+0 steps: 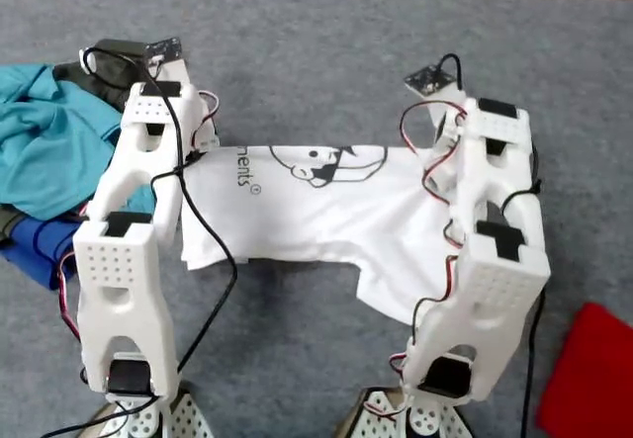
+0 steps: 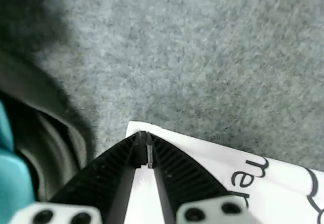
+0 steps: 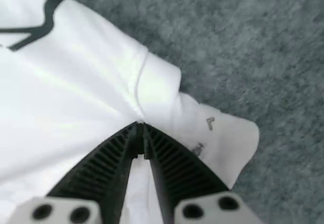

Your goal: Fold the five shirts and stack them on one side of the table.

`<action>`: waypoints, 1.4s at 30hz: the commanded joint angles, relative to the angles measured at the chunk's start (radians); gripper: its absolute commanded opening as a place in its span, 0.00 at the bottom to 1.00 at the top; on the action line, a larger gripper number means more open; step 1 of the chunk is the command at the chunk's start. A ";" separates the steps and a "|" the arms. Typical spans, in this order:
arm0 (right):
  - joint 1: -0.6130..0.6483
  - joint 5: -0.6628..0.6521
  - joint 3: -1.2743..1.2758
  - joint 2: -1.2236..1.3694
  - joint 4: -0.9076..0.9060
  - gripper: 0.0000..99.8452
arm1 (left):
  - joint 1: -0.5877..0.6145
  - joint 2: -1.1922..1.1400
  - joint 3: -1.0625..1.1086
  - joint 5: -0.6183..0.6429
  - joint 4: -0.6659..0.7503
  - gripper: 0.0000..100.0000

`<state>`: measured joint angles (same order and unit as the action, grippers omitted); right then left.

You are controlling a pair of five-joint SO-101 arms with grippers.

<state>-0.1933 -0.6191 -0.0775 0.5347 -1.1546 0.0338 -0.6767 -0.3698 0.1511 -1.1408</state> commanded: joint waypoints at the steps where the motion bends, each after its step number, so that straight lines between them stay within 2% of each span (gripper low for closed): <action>1: 0.004 -0.011 -0.015 -0.148 -0.069 0.00 | -0.012 0.071 -0.109 -0.011 -0.098 0.02; 6: -0.004 -0.009 -0.016 -0.331 -0.095 0.00 | -0.023 0.185 -0.186 -0.044 -0.255 0.02; 8: -0.004 0.011 -0.015 -0.335 -0.091 0.00 | -0.023 0.232 -0.175 -0.066 -0.327 0.02; 10: -0.004 0.052 -0.013 -0.292 -0.061 0.00 | -0.017 0.259 -0.117 -0.077 -0.341 0.02; 12: -0.004 0.084 -0.012 -0.219 -0.014 0.00 | -0.015 0.259 -0.006 -0.080 -0.275 0.02; 16: -0.019 0.092 -0.025 -0.044 0.107 0.00 | -0.034 0.266 0.281 -0.075 -0.020 0.02; 19: -0.062 0.091 -0.124 0.079 0.114 0.00 | -0.038 0.268 0.443 -0.074 0.144 0.02; 26: -0.091 0.092 -0.429 0.188 -0.167 0.00 | -0.044 0.357 0.486 -0.081 0.169 0.02; 30: -0.082 0.091 -0.536 0.179 -0.270 0.00 | -0.063 0.507 0.496 -0.140 0.104 0.02; 36: -0.087 0.089 -0.641 0.079 -0.393 0.00 | -0.087 0.693 0.499 -0.180 0.011 0.02; 42: -0.119 0.087 -0.654 -0.033 -0.496 0.00 | -0.081 0.727 0.609 -0.180 -0.011 0.02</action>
<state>-0.2731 -0.5363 -0.6882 0.6176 -1.6011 -0.0445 -0.0123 0.2102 -0.0192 -1.1439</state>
